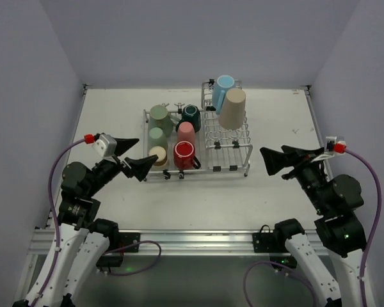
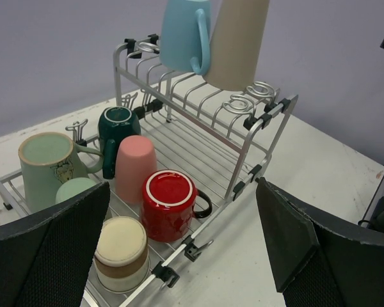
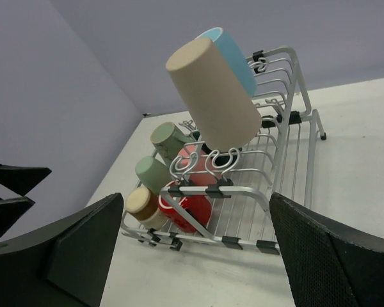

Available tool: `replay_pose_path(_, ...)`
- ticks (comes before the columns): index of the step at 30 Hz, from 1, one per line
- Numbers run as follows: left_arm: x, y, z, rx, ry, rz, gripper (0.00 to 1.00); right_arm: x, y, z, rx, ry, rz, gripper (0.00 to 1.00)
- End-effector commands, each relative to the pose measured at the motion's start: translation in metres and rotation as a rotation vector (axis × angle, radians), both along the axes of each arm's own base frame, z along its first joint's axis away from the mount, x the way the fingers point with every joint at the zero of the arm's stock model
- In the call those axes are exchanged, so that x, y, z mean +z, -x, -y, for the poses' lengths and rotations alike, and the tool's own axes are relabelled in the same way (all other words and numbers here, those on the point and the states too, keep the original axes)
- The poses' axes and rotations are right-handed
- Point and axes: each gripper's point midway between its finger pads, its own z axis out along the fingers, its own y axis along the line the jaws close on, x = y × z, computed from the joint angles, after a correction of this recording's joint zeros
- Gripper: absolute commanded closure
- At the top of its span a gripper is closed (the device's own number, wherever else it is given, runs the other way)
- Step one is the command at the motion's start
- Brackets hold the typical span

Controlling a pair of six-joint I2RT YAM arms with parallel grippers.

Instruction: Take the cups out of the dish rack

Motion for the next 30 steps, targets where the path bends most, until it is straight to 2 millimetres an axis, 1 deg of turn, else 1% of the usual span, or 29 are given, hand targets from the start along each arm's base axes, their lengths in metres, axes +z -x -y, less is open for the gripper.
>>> replay_pose_path(1,0.004,0.003,0.0,-0.013,-0.003,0.004,0.0,0.018,0.0,-0.001,0.008,0.012,0.028,0.01)
replay_pose_path(3,0.002,0.002,0.0,-0.01,-0.003,0.0,0.0,0.023,-0.002,-0.003,0.017,0.005,0.027,0.01)
replay_pose_path(6,0.002,0.003,0.0,-0.008,0.0,0.002,0.0,0.026,-0.011,-0.007,0.024,0.009,0.012,0.01)
replay_pose_path(7,0.002,0.003,-0.001,-0.004,0.003,-0.002,0.0,0.024,-0.018,-0.008,0.022,0.015,-0.005,0.01)
replay_pose_path(8,0.002,0.003,-0.001,-0.003,0.005,-0.004,0.0,0.029,-0.019,-0.008,0.02,0.021,0.006,0.01)
replay_pose_path(12,0.003,0.004,0.0,-0.007,0.022,-0.007,0.0,0.041,-0.03,-0.013,0.036,0.047,0.007,0.01)
replay_pose_path(13,0.004,0.004,0.0,-0.005,0.032,-0.012,0.0,0.048,-0.03,-0.015,0.043,0.049,0.02,0.01)
replay_pose_path(14,0.003,0.003,0.0,-0.006,0.034,-0.014,0.0,0.046,-0.04,-0.017,0.045,0.064,0.003,0.01)
replay_pose_path(15,0.003,0.004,0.0,-0.007,0.039,-0.019,0.0,0.047,-0.043,-0.019,0.048,0.07,-0.002,0.01)
replay_pose_path(16,0.003,0.003,0.0,-0.001,0.044,-0.021,0.0,0.055,-0.044,-0.02,0.052,0.073,0.012,0.01)
replay_pose_path(17,0.002,0.003,-0.001,0.003,0.048,-0.027,0.0,0.054,-0.054,-0.022,0.042,0.085,-0.002,0.01)
replay_pose_path(18,0.002,0.003,0.0,0.001,0.052,-0.03,0.0,0.056,-0.057,-0.024,0.044,0.093,0.003,0.01)
replay_pose_path(19,0.001,0.003,-0.001,0.004,0.051,-0.033,0.0,0.066,-0.058,-0.025,0.051,0.11,0.026,0.01)
replay_pose_path(20,0.001,0.003,-0.001,0.005,0.051,-0.033,0.0,0.064,-0.067,-0.03,0.048,0.126,0.01,0.01)
replay_pose_path(21,0.0,0.002,-0.001,0.008,0.053,-0.036,0.0,0.064,-0.073,-0.033,0.047,0.141,0.008,0.01)
replay_pose_path(22,0.0,0.0,-0.002,0.017,0.053,-0.039,0.0,0.074,-0.074,-0.036,0.055,0.154,0.019,0.01)
replay_pose_path(23,0.0,-0.001,-0.003,0.022,0.054,-0.039,0.0,0.074,-0.076,-0.043,0.076,0.19,0.018,0.01)
replay_pose_path(24,0.001,-0.001,-0.003,0.024,0.054,-0.036,0.0,0.064,-0.092,-0.047,0.061,0.226,-0.022,0.01)
replay_pose_path(25,0.0,-0.002,-0.003,0.028,0.054,-0.042,0.0,0.071,-0.095,-0.048,0.048,0.245,-0.021,0.01)
replay_pose_path(26,0.0,-0.002,-0.003,0.029,0.052,-0.044,0.0,0.068,-0.1,-0.051,0.043,0.287,-0.025,0.01)
replay_pose_path(27,-0.001,-0.002,-0.004,0.033,0.053,-0.045,0.0,0.058,-0.115,-0.047,-0.009,0.324,-0.065,0.01)
replay_pose_path(28,-0.001,-0.003,-0.005,0.038,0.054,-0.049,0.0,0.063,-0.119,-0.047,-0.021,0.335,-0.06,0.01)
replay_pose_path(30,-0.001,-0.003,-0.005,0.044,0.054,-0.051,0.0,0.059,-0.129,-0.048,-0.031,0.364,-0.071,0.01)
